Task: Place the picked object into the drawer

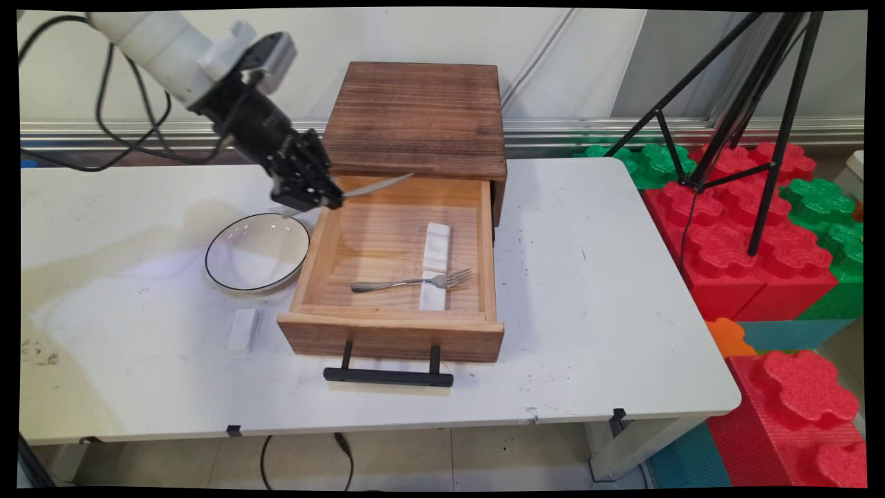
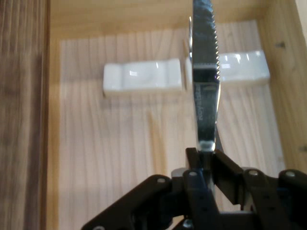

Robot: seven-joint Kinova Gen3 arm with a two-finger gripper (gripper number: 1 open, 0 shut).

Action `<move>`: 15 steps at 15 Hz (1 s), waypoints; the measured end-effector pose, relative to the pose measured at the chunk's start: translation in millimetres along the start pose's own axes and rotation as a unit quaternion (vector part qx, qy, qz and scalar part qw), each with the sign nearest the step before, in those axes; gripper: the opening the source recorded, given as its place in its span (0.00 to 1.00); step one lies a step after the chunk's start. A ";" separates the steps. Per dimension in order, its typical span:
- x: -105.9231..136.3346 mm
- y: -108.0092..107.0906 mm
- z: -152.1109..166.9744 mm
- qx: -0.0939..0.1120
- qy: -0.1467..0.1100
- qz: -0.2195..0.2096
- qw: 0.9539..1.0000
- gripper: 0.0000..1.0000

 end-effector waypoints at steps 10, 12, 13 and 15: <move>44.2 -5.8 59.3 0.014 0.007 0.005 1.000 0.00; 48.3 -9.9 75.2 0.016 0.002 0.009 1.000 0.00; 50.0 -12.6 84.6 0.018 -0.002 0.012 1.000 0.00; 51.2 -15.8 94.9 0.019 -0.006 0.016 1.000 0.00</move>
